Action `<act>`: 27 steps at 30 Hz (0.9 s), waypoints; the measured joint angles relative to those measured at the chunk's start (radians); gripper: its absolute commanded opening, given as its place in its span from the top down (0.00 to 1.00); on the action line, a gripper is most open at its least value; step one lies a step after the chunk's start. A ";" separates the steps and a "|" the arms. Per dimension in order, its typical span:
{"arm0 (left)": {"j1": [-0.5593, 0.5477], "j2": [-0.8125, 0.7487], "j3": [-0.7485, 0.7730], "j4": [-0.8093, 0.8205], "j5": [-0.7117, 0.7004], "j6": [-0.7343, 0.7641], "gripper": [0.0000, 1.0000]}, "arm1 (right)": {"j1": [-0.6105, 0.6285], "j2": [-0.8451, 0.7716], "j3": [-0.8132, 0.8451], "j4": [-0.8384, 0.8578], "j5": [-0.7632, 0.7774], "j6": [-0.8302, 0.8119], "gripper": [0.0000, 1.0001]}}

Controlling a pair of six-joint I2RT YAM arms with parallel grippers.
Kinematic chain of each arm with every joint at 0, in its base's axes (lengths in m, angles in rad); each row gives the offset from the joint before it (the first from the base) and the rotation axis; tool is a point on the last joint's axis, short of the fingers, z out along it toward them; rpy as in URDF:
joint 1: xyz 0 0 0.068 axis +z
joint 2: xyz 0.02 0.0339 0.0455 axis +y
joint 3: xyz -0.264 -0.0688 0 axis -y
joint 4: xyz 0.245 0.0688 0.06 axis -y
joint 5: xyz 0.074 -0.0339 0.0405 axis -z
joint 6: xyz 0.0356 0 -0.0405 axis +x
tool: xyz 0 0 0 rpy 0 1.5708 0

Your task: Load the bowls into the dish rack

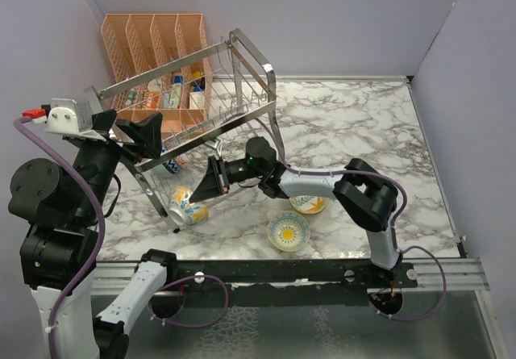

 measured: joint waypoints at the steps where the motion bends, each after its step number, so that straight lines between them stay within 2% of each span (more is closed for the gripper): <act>1: 0.000 0.001 0.002 0.000 0.001 0.000 0.01 | -0.006 0.016 0.027 0.001 -0.003 0.003 0.99; 18: 0.000 0.019 0.007 0.000 0.009 0.003 0.01 | -0.152 0.317 0.408 0.015 -0.051 0.082 0.99; 27: 0.000 0.026 0.008 0.000 0.009 0.008 0.01 | -0.174 0.348 0.459 0.087 -0.022 0.103 0.99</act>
